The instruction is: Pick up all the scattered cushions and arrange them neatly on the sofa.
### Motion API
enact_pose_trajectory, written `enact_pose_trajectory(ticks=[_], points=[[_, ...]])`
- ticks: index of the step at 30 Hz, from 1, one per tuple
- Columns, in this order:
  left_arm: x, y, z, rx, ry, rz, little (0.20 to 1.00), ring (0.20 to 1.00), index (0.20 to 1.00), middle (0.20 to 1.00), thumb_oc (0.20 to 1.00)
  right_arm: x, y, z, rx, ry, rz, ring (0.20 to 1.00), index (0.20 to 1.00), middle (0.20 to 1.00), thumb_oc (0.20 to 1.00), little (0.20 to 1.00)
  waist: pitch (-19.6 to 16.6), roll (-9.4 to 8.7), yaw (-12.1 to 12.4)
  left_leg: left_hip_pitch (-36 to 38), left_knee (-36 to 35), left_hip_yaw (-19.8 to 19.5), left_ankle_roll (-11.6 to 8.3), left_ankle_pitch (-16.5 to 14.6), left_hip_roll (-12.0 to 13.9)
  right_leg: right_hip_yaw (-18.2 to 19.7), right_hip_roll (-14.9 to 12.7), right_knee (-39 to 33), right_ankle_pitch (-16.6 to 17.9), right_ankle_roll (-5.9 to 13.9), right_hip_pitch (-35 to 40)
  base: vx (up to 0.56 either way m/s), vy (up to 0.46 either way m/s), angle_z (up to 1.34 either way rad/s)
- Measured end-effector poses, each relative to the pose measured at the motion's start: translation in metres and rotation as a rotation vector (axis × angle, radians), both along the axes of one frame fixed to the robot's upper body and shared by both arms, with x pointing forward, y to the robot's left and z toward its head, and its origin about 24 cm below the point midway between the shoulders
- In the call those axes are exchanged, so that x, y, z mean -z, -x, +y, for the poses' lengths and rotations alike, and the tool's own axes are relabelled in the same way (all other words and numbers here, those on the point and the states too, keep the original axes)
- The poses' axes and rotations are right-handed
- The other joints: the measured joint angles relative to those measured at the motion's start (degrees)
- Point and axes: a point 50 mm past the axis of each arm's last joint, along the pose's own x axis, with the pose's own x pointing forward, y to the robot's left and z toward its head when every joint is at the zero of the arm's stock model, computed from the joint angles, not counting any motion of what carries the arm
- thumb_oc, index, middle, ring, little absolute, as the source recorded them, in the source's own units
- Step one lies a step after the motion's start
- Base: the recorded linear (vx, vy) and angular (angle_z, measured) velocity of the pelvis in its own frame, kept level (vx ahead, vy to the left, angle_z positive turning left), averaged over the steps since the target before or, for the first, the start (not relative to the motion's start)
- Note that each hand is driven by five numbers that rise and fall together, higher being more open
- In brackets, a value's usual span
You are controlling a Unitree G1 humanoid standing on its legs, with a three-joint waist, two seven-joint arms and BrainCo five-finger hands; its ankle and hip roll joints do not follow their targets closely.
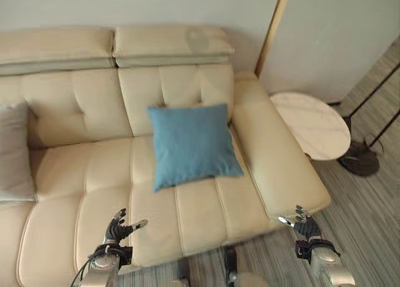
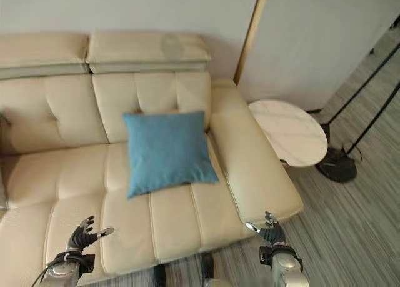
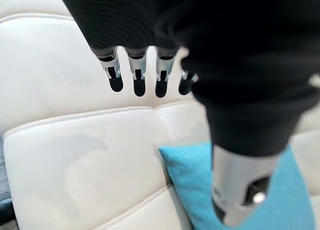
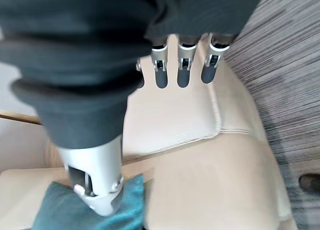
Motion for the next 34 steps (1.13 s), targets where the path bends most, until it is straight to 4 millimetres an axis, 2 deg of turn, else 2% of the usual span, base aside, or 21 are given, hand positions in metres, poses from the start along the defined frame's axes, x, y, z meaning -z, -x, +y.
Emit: enact_pose_trajectory(ticks=[2,3,5,6,7,8,9,11,12,13,15,16,17,19,20,22,23,24,27,31,34], points=[[-0.003,-0.004,0.0,0.005,-0.002,-0.011,1.0,1.0,1.0,1.0,1.0,-0.002,-0.003,0.002,-0.006,-0.002,-0.01,1.0,1.0,1.0,1.0,1.0,0.27,-0.15,0.84,0.06,-0.02,0.15,-0.41,0.09,-0.21,0.3,-1.25,-2.11,-1.09,0.93,4.52,-0.15,-0.092,-0.25],[-0.002,-0.004,0.0,0.001,0.002,-0.01,1.0,1.0,1.0,1.0,1.0,-0.005,-0.008,0.001,-0.01,0.004,-0.024,1.0,1.0,1.0,1.0,1.0,0.97,0.22,0.85,-0.13,-0.11,0.43,-0.77,0.79,0.24,0.67,-1.21,-5.47,-1.96,0.07,6.75,-0.17,-0.123,-0.08],[0.001,-0.003,-0.006,0.0,0.025,-0.007,1.0,1.0,1.0,1.0,1.0,-0.007,-0.011,0.0,-0.016,0.01,-0.03,1.0,1.0,1.0,1.0,1.0,1.82,1.58,1.12,0.27,-0.02,1.2,-1.82,1.78,1.89,1.01,-0.03,-2.22,-4.98,0.75,6.17,-0.2,-0.143,-0.17],[0.003,-0.001,-0.008,-0.007,0.033,-0.005,1.0,1.0,1.0,1.0,1.0,-0.006,-0.01,0.002,-0.026,0.011,-0.025,1.0,1.0,1.0,1.0,1.0,1.8,1.67,2.14,0.85,-0.02,2.16,-2.43,2.12,3.0,1.12,0.73,-0.17,-5.26,0.05,4.96,-0.17,-0.122,-0.36],[0.006,0.004,-0.008,-0.012,0.036,0.009,1.0,1.0,1.0,1.0,1.0,-0.005,-0.01,0.005,-0.04,0.013,-0.02,1.0,1.0,1.0,1.0,1.0,1.41,1.35,2.33,0.68,0.01,2.85,-3.09,2.0,3.72,1.15,1.53,0.41,-5.33,-2.73,3.53,-0.25,-0.231,-0.5],[0.011,0.011,-0.01,-0.02,0.047,0.03,1.0,1.0,1.0,1.0,1.0,-0.005,-0.01,0.006,-0.053,0.022,-0.019,1.0,1.0,1.0,1.0,1.0,0.39,1.7,2.95,-0.86,0.77,2.55,-5.41,0.21,5.27,1.51,3.83,-0.64,-4.86,-4.98,2.28,-0.18,-0.176,-0.38],[0.012,0.013,-0.01,-0.023,0.051,0.034,1.0,1.0,1.0,1.0,1.0,-0.007,-0.01,0.003,-0.06,0.039,-0.021,1.0,1.0,1.0,1.0,1.0,0.01,2.4,3.43,-2.8,2.28,1.61,-6.28,0.99,6.93,1.52,5.23,0.08,-4.61,-5.58,1.0,-0.24,-0.236,-0.3],[0.013,0.014,-0.009,-0.03,0.051,0.041,1.0,1.0,1.0,1.0,1.0,-0.006,-0.008,0.0,-0.053,0.047,-0.011,1.0,1.0,1.0,1.0,1.0,0.03,1.88,3.63,-4.04,3.44,0.1,-6.99,1.11,7.4,1.78,6.04,0.45,-4.02,-6.68,0.27,-0.14,-0.126,-0.09],[0.014,0.015,-0.01,-0.028,0.052,0.049,1.0,1.0,1.0,1.0,1.0,-0.006,-0.008,-0.002,-0.053,0.055,-0.011,1.0,1.0,1.0,1.0,1.0,-0.06,2.15,3.73,-4.07,3.59,-1.51,-6.51,2.82,7.51,1.15,7.29,0.82,-3.73,-6.82,0.21,-0.23,-0.144,0.02],[0.015,0.016,-0.01,-0.029,0.053,0.054,1.0,1.0,1.0,1.0,1.0,-0.006,-0.008,-0.003,-0.05,0.062,-0.008,1.0,1.0,1.0,1.0,1.0,0.0,2.41,3.6,-4.5,4.11,-2.43,-7.95,4.2,7.95,1.06,7.67,1.5,-3.92,-7.1,0.18,-0.26,-0.113,0.16],[0.011,0.006,-0.015,-0.014,0.061,0.02,1.0,1.0,1.0,1.0,1.0,-0.007,-0.007,-0.006,-0.045,0.071,-0.006,1.0,1.0,1.0,1.0,1.0,0.03,2.66,3.06,-6.95,6.36,-4.44,-9.18,5.97,8.13,-0.75,8.08,2.81,-3.95,-8.45,-0.34,-0.26,-0.092,0.57],[0.007,-0.001,-0.017,-0.007,0.067,-0.004,1.0,1.0,1.0,1.0,1.0,-0.007,-0.008,-0.005,-0.047,0.069,-0.009,1.0,1.0,1.0,1.0,1.0,0.34,2.23,3.43,-7.44,5.6,-6.81,-11.31,8.82,7.93,-1.94,7.66,3.5,-4.66,-9.46,-1.26,-0.14,-0.04,0.61],[0.004,-0.006,-0.017,-0.006,0.068,-0.019,1.0,1.0,1.0,1.0,1.0,-0.008,-0.01,-0.003,-0.052,0.065,-0.016,1.0,1.0,1.0,1.0,1.0,0.59,1.66,3.54,-7.39,4.9,-7.8,-11.88,10.39,7.69,-2.52,7.07,3.74,-5.38,-9.83,-1.43,-0.13,-0.033,0.36],[0.008,0.001,-0.016,-0.021,0.079,0.002,1.0,1.0,1.0,1.0,1.0,-0.01,-0.014,-0.002,-0.055,0.063,-0.03,1.0,1.0,1.0,1.0,1.0,0.86,1.38,3.7,-7.13,6.46,-7.75,-11.48,10.04,6.87,-3.64,6.2,3.59,-4.55,-12.58,-0.95,-0.18,-0.026,0.17],[0.008,0.001,-0.015,-0.024,0.077,0.006,1.0,1.0,1.0,1.0,1.0,-0.01,-0.013,-0.002,-0.054,0.063,-0.03,1.0,1.0,1.0,1.0,1.0,1.32,0.13,3.65,-7.39,9.68,-7.78,-10.13,6.5,5.88,-4.29,4.74,3.47,-4.2,-13.52,-0.73,-0.14,0.007,0.3],[0.004,-0.003,-0.01,-0.025,0.064,-0.007,1.0,1.0,1.0,1.0,1.0,-0.012,-0.014,0.002,-0.07,0.054,-0.043,1.0,1.0,1.0,1.0,1.0,1.0,-2.44,2.37,-4.6,15.64,-7.72,-9.77,-3.78,4.26,-5.62,1.92,-2.74,0.56,-12.19,1.89,-0.04,0.074,0.54],[0.005,-0.002,-0.011,-0.025,0.067,-0.007,1.0,1.0,1.0,1.0,1.0,-0.017,-0.018,0.003,-0.074,0.054,-0.066,1.0,1.0,1.0,1.0,1.0,1.07,-2.51,1.85,-1.53,14.39,-7.59,-10.34,-5.36,4.6,-5.99,1.78,-4.81,1.96,-11.72,2.8,0.05,0.155,0.6],[0.007,-0.003,-0.016,-0.024,0.094,-0.009,1.0,1.0,1.0,1.0,1.0,-0.022,-0.02,0.002,-0.074,0.054,-0.089,1.0,1.0,1.0,1.0,1.0,0.72,-1.38,0.55,5.4,8.55,-7.04,-10.24,-5.98,5.41,-6.67,2.16,-7.21,3.23,-10.75,4.36,0.05,0.153,0.37],[0.007,-0.009,-0.03,-0.009,0.139,-0.024,1.0,1.0,1.0,1.0,1.0,-0.025,-0.021,-0.002,-0.076,0.065,-0.097,1.0,1.0,1.0,1.0,1.0,0.09,1.86,-0.96,10.53,-0.02,-5.59,-10.38,-5.44,5.78,-8.81,2.96,-8.08,4.74,-8.33,4.11,0.03,0.159,0.34],[0.012,0.001,-0.029,-0.004,0.139,0.007,1.0,1.0,1.0,1.0,1.0,-0.018,-0.017,0.011,-0.088,0.019,-0.082,1.0,1.0,1.0,1.0,1.0,-0.79,0.7,-0.7,10.8,-0.05,-4.47,-8.17,-6.49,2.03,-5.61,0.06,-12.46,7.82,-4.13,5.58,0.01,0.123,-0.05],[0.016,0.012,-0.024,-0.005,0.134,0.042,1.0,1.0,1.0,1.0,1.0,-0.009,-0.004,0.009,-0.077,0.016,-0.039,1.0,1.0,1.0,1.0,1.0,-2.11,0.95,-0.75,10.93,-0.07,-3.55,-6.96,-6.54,0.32,-4.29,-1.22,-15.17,9.96,-2.97,6.42,0.0,0.085,-0.13]])
